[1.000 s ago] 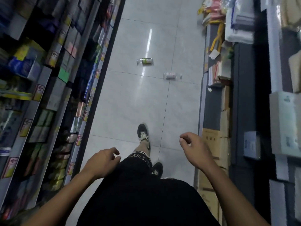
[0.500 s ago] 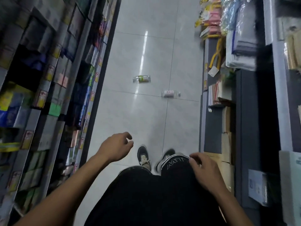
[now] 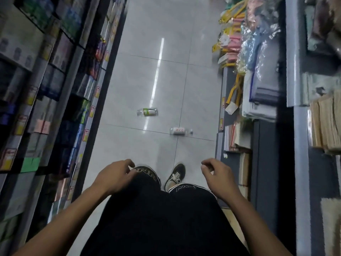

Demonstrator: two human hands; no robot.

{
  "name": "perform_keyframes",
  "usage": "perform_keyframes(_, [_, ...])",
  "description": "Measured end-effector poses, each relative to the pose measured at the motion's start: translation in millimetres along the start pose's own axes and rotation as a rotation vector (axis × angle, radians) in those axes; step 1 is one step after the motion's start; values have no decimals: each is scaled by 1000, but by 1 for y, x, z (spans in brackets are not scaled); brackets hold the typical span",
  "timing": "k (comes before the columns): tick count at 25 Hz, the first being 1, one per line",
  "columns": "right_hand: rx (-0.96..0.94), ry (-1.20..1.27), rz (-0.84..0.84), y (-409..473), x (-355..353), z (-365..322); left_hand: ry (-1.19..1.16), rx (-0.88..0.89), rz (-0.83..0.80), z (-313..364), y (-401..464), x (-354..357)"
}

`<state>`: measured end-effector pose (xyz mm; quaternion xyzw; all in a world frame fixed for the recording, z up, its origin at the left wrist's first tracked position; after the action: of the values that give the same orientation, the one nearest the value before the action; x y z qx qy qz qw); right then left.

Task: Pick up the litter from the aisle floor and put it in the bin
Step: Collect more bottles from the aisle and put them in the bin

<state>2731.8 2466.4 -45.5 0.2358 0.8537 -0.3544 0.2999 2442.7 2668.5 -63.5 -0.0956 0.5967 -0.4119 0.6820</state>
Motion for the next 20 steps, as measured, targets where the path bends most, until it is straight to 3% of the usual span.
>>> perform_keyframes(4, [-64, -52, -46, 80, -12, -55, -62, -78, 4, -4, 42, -31])
perform_keyframes(13, [39, -147, -108, 200, 36, -139, -213, -129, -84, -8, 203, -107])
perform_keyframes(20, [166, -97, -230, 296, 102, -139, -261, -154, -76, 35, 371, -124])
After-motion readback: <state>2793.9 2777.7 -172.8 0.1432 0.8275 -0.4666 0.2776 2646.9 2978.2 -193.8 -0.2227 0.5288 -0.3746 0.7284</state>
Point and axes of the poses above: each hand's wrist, its own y-axis towards the middle knuckle, its own x-axis out of the palm, z = x × y, the point moved 7 cm from there along y, towards the middle knuckle, and after that the axes turned 6 degrees about z, right-handed, at the moved point
